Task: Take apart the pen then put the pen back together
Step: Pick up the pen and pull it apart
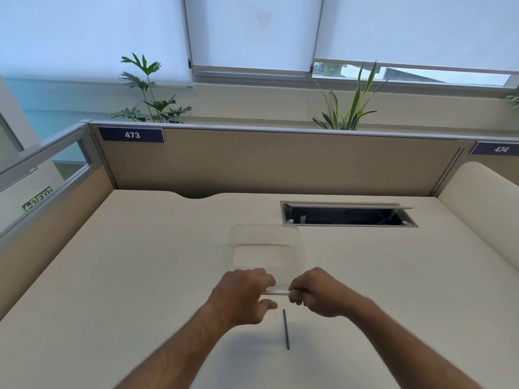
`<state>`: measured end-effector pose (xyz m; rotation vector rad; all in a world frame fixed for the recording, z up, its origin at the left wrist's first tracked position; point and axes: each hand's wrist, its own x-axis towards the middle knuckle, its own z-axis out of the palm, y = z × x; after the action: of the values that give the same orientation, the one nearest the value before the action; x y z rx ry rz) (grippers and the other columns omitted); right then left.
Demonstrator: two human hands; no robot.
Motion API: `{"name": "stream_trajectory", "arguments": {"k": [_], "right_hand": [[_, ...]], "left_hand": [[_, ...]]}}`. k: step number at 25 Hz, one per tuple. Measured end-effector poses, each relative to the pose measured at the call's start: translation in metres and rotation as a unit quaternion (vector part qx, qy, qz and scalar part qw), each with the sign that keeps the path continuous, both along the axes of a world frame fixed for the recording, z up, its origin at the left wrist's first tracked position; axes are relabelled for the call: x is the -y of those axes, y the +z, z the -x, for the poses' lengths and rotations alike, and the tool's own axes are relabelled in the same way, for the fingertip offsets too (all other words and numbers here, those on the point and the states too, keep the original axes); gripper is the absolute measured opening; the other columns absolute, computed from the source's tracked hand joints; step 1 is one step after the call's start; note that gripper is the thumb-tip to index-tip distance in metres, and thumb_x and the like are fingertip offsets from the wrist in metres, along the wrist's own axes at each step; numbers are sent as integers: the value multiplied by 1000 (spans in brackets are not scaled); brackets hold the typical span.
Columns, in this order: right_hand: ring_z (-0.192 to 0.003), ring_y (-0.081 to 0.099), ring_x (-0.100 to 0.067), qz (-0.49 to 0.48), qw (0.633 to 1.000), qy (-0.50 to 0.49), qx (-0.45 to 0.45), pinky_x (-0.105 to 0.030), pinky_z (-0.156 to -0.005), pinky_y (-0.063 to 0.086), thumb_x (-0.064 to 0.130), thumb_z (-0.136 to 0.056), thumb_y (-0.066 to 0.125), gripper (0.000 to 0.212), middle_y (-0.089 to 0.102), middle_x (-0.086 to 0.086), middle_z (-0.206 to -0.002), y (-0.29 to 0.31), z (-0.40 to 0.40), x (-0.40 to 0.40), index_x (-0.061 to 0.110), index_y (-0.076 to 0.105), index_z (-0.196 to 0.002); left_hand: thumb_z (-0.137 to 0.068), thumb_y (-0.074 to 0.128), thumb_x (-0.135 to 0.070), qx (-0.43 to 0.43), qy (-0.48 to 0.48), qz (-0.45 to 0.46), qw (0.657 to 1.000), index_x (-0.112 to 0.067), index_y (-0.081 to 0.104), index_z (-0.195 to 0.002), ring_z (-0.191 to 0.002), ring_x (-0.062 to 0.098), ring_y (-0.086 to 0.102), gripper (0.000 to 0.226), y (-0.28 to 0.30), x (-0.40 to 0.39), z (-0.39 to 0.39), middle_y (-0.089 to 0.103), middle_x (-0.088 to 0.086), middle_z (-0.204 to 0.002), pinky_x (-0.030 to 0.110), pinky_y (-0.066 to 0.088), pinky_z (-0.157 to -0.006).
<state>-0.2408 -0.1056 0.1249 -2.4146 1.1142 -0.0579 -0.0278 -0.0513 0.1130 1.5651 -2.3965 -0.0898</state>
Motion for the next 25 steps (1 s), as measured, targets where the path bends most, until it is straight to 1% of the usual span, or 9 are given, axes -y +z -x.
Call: {"name": "stream_trajectory", "arguments": {"k": [4, 7, 9, 13, 15, 17, 19, 22, 25], "right_hand": [[-63, 61, -7, -86, 996, -13, 18, -26, -67, 54, 20, -96, 56, 22, 68, 8, -72, 11, 3, 3, 13, 74, -85], [-59, 57, -7, -15, 999, -21, 27, -16, -58, 47, 18, -95, 59, 20, 69, 6, -72, 9, 2, 3, 13, 76, -87], [-60, 56, -9, 56, 997, -17, 41, -18, -57, 46, 13, -92, 60, 17, 72, 1, -74, 5, 4, 4, 14, 77, -87], [-62, 58, -18, 288, 955, 74, 20, -31, -55, 53, 10, -84, 64, 10, 70, 0, -76, -5, 11, 3, 16, 72, -85], [-63, 58, -18, 353, 930, 100, 33, -28, -56, 51, 8, -83, 64, 10, 70, 1, -81, -8, 15, 0, 16, 69, -86], [-63, 57, -19, 368, 922, 106, 58, -28, -56, 50, 9, -86, 59, 12, 69, 1, -82, -9, 17, -1, 15, 69, -87], [-65, 59, -19, 321, 941, 87, 56, -31, -56, 53, 13, -88, 55, 17, 71, 1, -81, -7, 14, 1, 16, 71, -88], [-76, 63, -18, 160, 987, 32, 9, -34, -68, 55, 16, -91, 57, 17, 74, 0, -88, 1, 10, 6, 17, 74, -94], [-70, 63, -10, 20, 1000, 9, -11, -24, -66, 52, 20, -95, 55, 21, 73, 4, -80, 12, 10, 9, 17, 74, -88]], "left_hand": [[-77, 76, -30, 39, -74, 100, 991, -17, 60, -72, -45, 19, 53, 21, -9, 1, 7, 59, -3, -64, 21, 38, -39], [-78, 74, -27, 26, -59, 111, 992, -17, 60, -67, -40, 19, 49, 21, -8, 5, 8, 57, -2, -57, 20, 29, -41], [-84, 67, -29, 31, -38, 105, 993, -16, 60, -69, -43, 24, 50, 21, -9, 7, 10, 60, 1, -58, 23, 31, -43], [-98, 45, -37, -35, 59, -50, 996, -21, 68, -86, -68, 22, 59, 30, 6, 5, 19, 65, -2, -76, 34, 47, -61], [-99, 47, -35, -177, 73, -207, 960, -22, 71, -80, -58, 15, 55, 33, 16, 11, 17, 62, -5, -67, 31, 48, -60], [-98, 53, -34, -240, 69, -268, 930, -20, 71, -77, -48, 11, 52, 31, 23, 13, 15, 65, 2, -62, 29, 48, -53], [-88, 63, -43, -185, 43, -183, 965, -19, 71, -84, -54, 9, 54, 26, 22, 11, 13, 71, 1, -72, 31, 50, -57], [-76, 71, -50, -60, 4, -16, 998, -22, 66, -99, -68, 16, 61, 36, 13, 9, 14, 68, -6, -86, 30, 50, -61], [-75, 76, -34, 3, -52, 98, 994, -18, 62, -80, -48, 21, 55, 22, 6, 8, 17, 63, -3, -69, 23, 34, -45]]}}
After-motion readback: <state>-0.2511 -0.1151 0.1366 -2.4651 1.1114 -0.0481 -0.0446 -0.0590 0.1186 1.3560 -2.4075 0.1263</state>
